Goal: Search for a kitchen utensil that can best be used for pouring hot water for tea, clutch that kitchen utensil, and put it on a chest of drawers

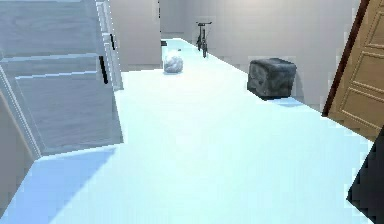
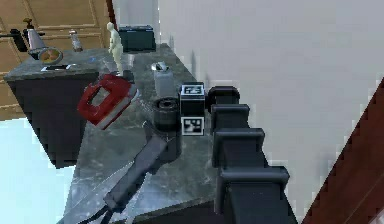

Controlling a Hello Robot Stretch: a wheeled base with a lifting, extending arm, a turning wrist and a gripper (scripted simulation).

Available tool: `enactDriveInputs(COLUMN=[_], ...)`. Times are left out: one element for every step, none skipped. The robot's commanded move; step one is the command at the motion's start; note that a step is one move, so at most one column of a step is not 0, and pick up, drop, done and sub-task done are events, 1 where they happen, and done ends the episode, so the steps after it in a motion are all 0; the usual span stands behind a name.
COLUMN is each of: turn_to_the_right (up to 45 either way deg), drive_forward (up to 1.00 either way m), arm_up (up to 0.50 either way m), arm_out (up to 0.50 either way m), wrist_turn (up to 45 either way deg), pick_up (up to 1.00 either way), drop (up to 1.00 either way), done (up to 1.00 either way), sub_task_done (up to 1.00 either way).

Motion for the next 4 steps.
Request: enactDriveInputs(turn_to_the_right=[0.0,0.0,0.0,0.0], drive_forward=[0.00,0.00,0.00,0.00], arm_up=[0.00,0.00,0.00,-0.04], arm_out=[0.00,0.00,0.00,0.00], wrist_turn=[45.0,45.0,21.0,0.0], pick_up=[0.00,0.00,0.00,0.00], drop=[0.00,0.00,0.00,0.00], done=[0.00,0.00,0.00,0.00], sub_task_done=[0.00,0.00,0.00,0.00])
